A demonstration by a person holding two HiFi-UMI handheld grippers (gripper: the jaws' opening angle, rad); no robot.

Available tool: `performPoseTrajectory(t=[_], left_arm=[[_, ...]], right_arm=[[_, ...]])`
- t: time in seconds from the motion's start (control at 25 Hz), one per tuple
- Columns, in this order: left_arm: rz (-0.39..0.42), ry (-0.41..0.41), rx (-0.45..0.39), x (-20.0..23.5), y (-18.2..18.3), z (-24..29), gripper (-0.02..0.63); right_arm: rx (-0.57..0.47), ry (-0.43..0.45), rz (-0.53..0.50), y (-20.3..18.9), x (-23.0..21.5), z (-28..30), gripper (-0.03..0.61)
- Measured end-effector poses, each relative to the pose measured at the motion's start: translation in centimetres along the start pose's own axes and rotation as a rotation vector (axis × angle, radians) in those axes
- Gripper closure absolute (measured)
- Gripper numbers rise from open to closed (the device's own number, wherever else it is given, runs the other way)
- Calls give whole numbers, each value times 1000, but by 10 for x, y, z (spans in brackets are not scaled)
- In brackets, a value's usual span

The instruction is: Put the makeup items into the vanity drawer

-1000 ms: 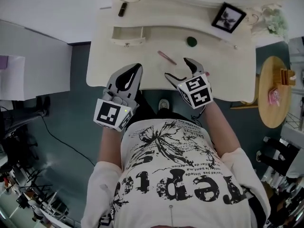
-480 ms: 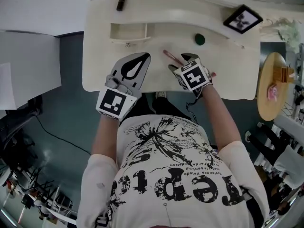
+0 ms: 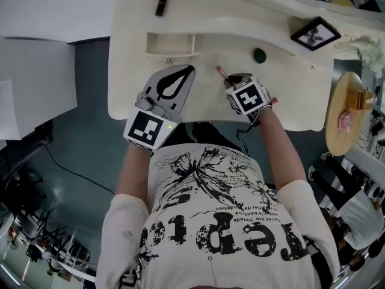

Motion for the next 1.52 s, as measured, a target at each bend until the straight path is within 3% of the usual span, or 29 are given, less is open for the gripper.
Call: performPoseTrajectory(t=[0.28, 0.72, 1.24, 1.52], left_arm=[[16, -10, -16, 1, 12, 2, 600], [85, 15, -77, 23, 45, -28, 600], [83, 117, -65, 88, 53, -89, 600], [59, 118, -68, 116, 49, -101, 600]], right_arm=[[-47, -21, -17, 16, -7, -19, 517], [-199, -29, -136, 112, 6, -61, 517], [-190, 40, -329, 210, 62, -19, 515], [-213, 58, -287, 222, 64, -3, 494]])
Point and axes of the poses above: the fingertips, and each gripper's own axes: z forward along the fingers, x to its left, y out of its top, the point moved 9 cm from there along -z, backward along the fingers, and after that the axes turned 6 degrees about -z, right-handed, at the moved point
